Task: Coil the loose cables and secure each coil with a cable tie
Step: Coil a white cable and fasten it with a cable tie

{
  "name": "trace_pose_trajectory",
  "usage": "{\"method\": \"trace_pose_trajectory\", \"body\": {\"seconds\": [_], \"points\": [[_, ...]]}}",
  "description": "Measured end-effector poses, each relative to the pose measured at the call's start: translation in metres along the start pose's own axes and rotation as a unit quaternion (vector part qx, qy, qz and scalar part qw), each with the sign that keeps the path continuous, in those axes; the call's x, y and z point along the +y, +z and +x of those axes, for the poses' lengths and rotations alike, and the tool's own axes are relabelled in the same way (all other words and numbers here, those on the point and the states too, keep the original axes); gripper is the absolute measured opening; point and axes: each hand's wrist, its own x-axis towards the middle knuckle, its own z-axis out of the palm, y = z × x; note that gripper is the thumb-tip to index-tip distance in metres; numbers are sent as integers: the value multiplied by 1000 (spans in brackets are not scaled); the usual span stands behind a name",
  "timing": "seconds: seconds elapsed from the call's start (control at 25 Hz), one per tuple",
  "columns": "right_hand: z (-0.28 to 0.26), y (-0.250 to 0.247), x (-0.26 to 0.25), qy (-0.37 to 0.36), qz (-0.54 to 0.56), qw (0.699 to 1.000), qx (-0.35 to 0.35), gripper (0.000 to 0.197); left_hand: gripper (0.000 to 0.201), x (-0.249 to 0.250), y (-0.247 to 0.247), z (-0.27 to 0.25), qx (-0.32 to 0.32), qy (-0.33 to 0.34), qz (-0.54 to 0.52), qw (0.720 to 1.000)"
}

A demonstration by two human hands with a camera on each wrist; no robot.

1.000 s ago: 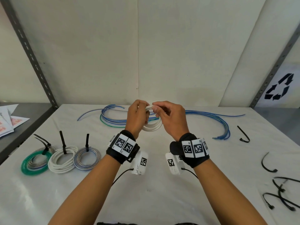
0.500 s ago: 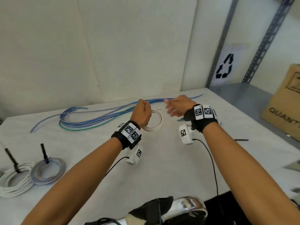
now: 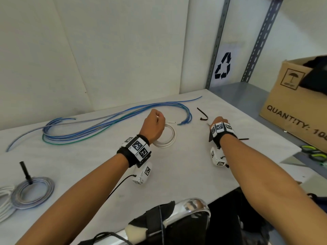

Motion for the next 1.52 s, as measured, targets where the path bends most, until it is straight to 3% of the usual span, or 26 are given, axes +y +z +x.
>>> {"method": "trace_pose_trajectory", "body": {"seconds": [0.16,0.4,0.6,0.68,0.8,0.88,0.96,1.12,1.28,1.4,1.52], "points": [[4,5,-7,-6,-7,1000,30,53,14,-7,-5,0,9,-13,-12,1000],[1,0,-3,-63,-77,995,23,35,14,-22,-10,-3,20,-39,-33,999],[-6,-25,-71,-118,26,993,-16,25,15,-44,-29,7,73,-72,-46,994],[-27,-38,-114,-190,174,963,-74,20,16,-53,-41,10,103,-83,-61,989],[-86,-46,-168,-279,404,836,-245,12,15,-61,-62,12,159,-85,-79,980],[-118,-36,-189,-317,425,790,-308,12,15,-62,-76,14,195,-90,-76,974],[-136,-16,-203,-340,424,781,-308,14,15,-63,-89,14,226,-92,-66,968],[-149,22,-212,-404,467,754,-224,12,13,-78,-108,14,261,-111,-55,957],[-162,44,-205,-478,413,754,-181,14,14,-83,-116,12,245,-108,-82,960],[-159,46,-202,-470,441,741,-187,13,21,-81,-119,9,222,-52,-49,972],[-158,39,-202,-413,505,728,-211,11,22,-72,-119,5,229,4,-15,973]]}}
